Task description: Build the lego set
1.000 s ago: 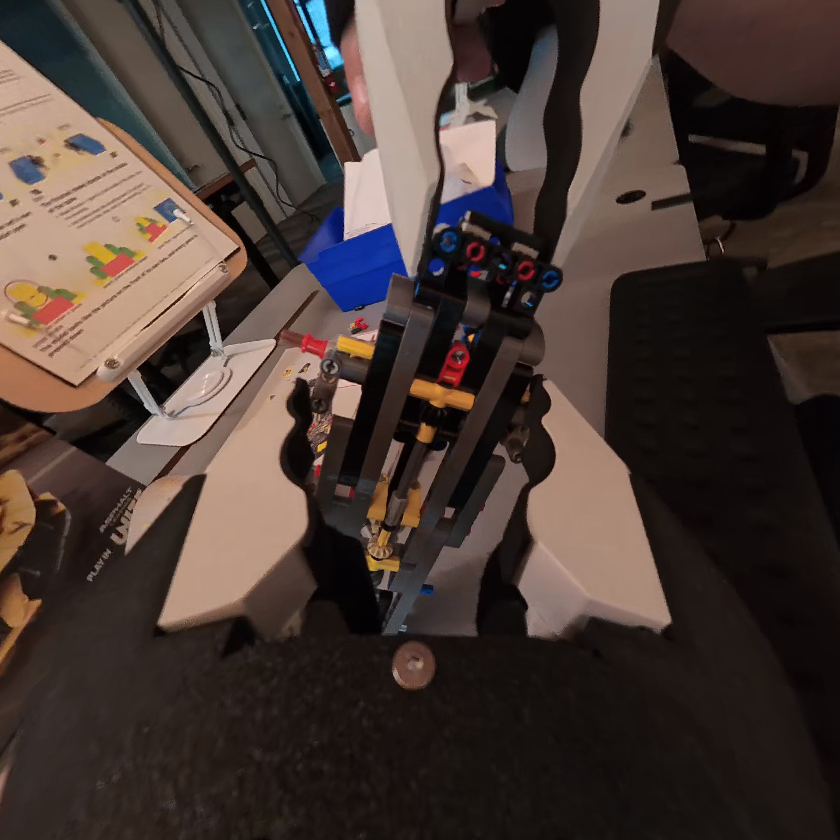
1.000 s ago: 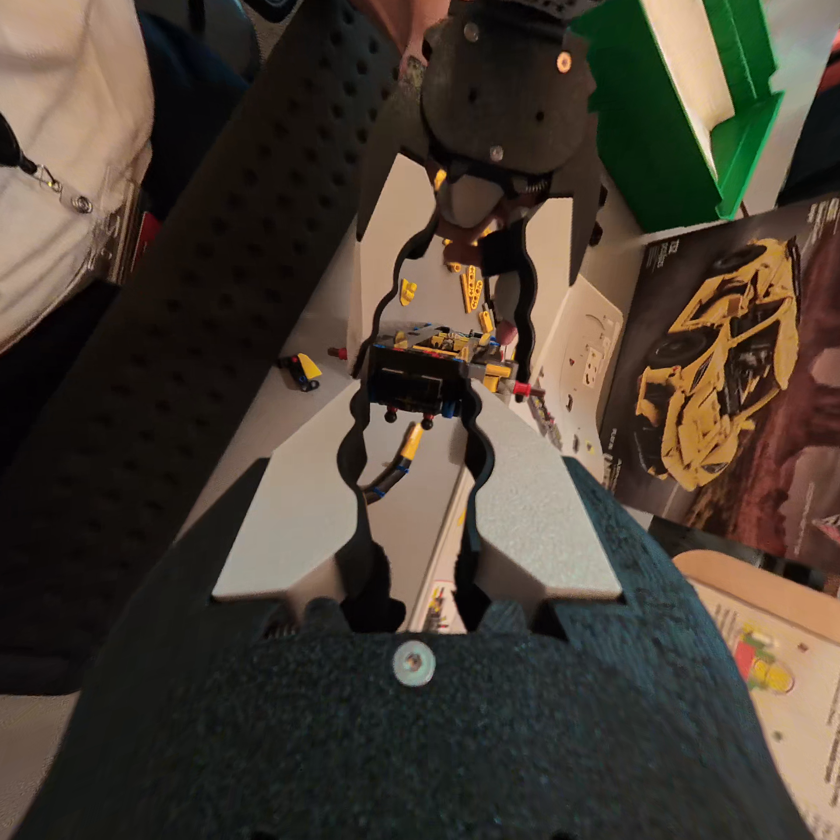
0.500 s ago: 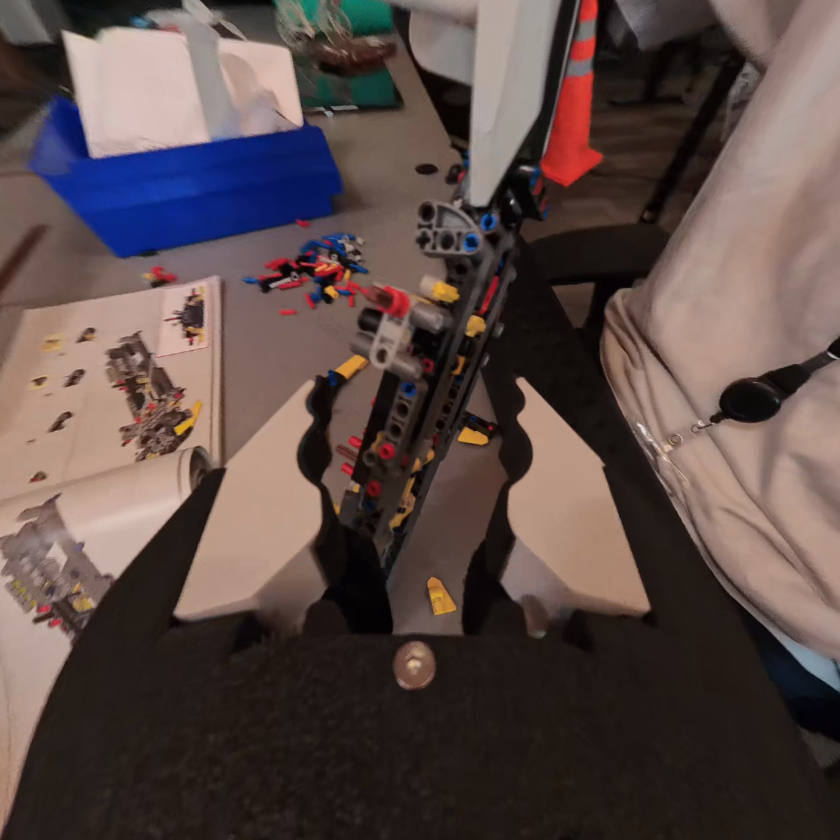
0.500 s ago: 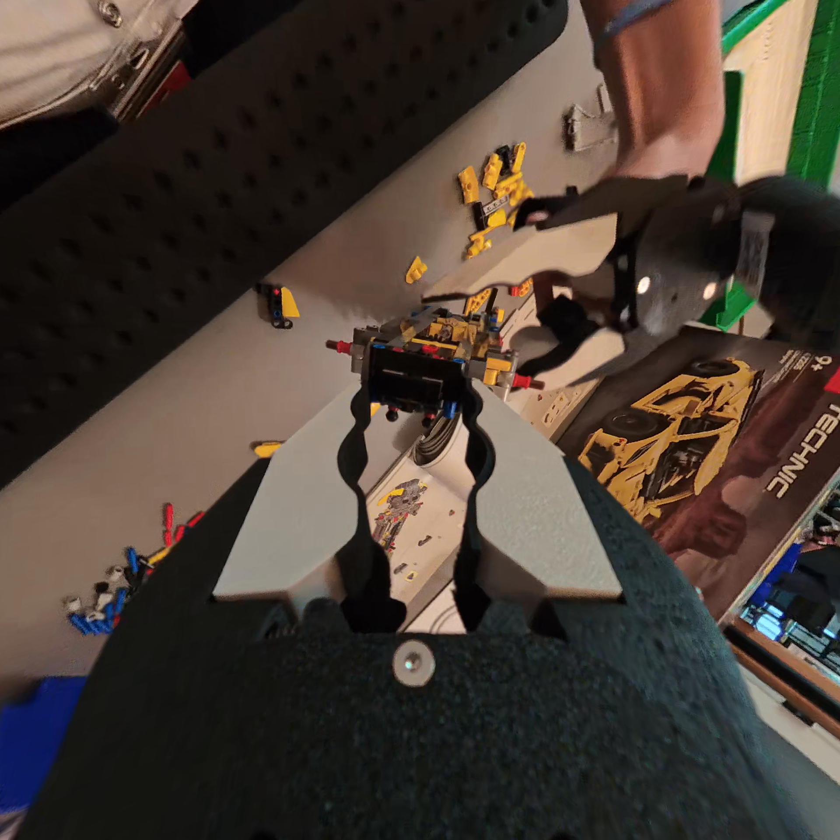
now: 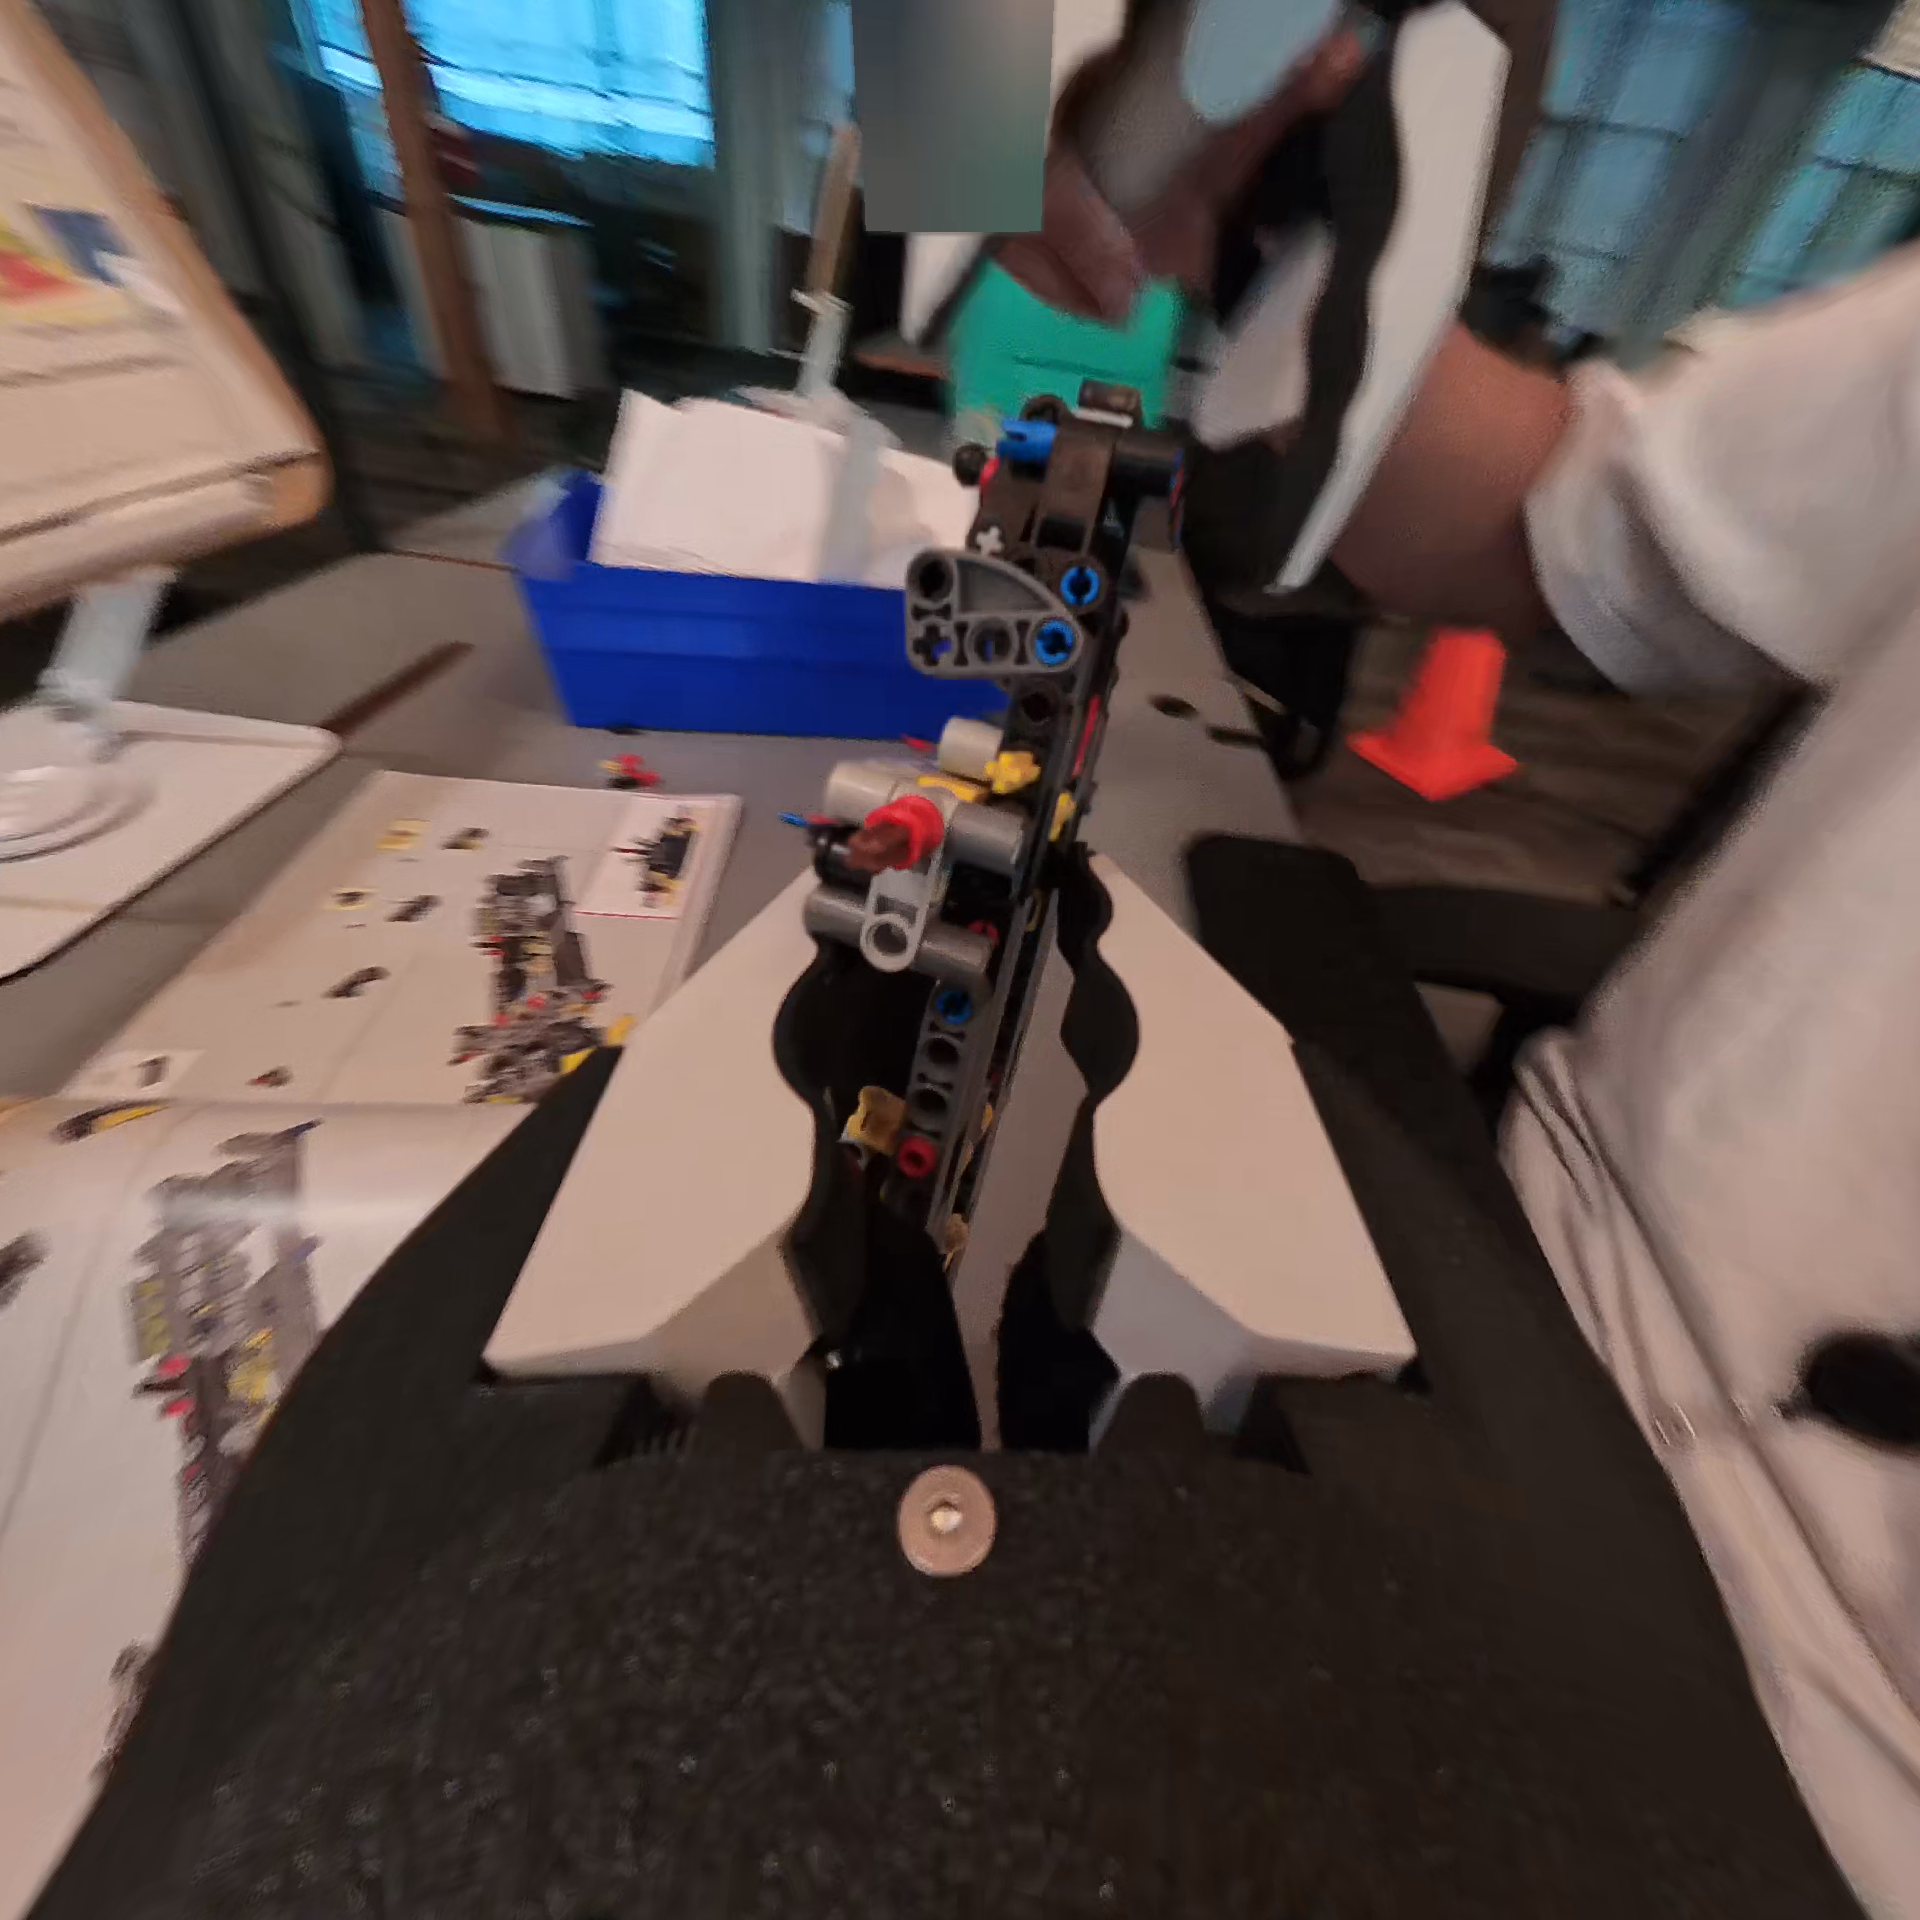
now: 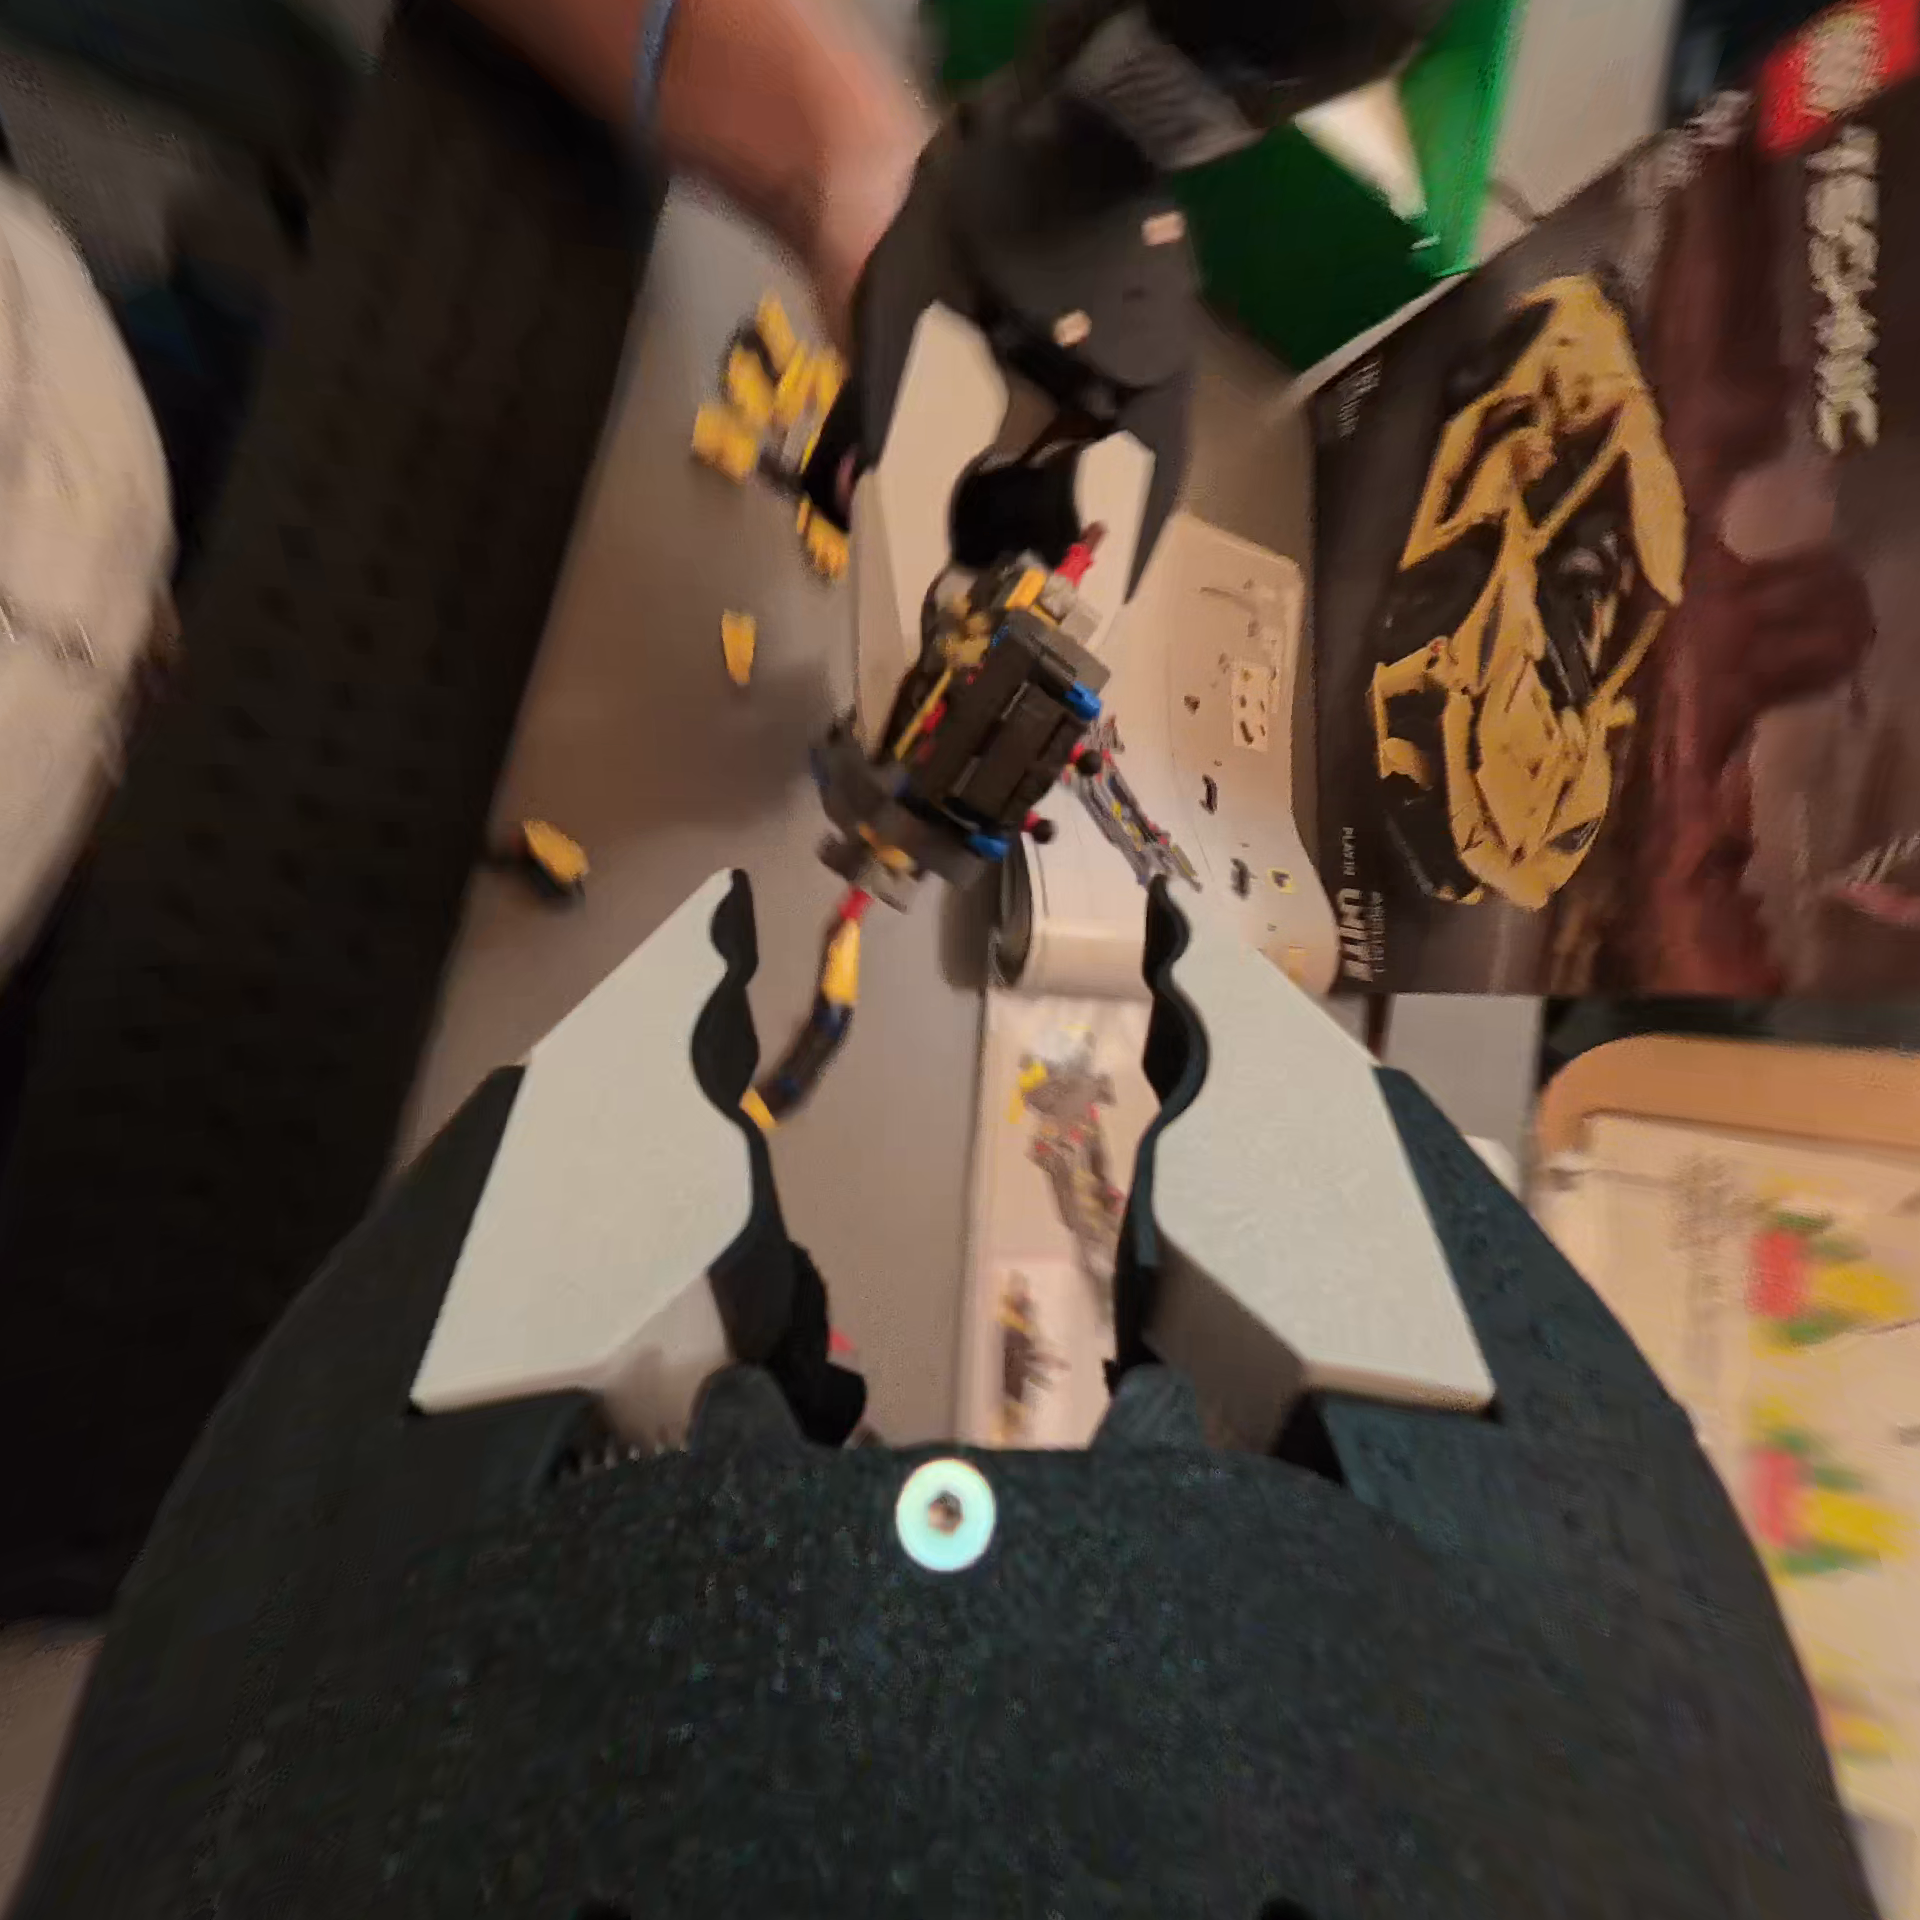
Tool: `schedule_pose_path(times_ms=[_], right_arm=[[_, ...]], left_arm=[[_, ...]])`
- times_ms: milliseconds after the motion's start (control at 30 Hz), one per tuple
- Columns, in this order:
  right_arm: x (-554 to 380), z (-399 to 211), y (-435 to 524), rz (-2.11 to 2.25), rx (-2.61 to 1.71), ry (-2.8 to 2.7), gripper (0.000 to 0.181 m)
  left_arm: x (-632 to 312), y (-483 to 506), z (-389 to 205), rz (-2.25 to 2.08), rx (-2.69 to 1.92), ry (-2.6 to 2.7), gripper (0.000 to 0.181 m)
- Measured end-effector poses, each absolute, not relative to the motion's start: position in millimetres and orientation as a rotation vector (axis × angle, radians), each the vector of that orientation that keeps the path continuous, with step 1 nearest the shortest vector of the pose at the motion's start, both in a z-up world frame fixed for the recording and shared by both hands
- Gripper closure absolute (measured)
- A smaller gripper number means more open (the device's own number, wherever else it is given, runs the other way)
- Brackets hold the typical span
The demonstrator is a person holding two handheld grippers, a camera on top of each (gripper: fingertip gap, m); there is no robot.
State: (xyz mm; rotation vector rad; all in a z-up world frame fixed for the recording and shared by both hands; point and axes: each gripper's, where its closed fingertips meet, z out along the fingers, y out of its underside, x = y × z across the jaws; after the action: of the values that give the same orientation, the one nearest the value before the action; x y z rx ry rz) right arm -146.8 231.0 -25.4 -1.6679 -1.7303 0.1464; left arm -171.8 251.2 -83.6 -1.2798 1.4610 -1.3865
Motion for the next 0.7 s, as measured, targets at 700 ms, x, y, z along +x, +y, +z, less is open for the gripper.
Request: schedule_pose_path(times_ms=[700], right_arm=[[-155, -24, 246, 0.622, -1.513, -0.113, 0.138]], left_arm=[[-159, 253, -81, -0.762, -1.393, 0.911, 0.145]])
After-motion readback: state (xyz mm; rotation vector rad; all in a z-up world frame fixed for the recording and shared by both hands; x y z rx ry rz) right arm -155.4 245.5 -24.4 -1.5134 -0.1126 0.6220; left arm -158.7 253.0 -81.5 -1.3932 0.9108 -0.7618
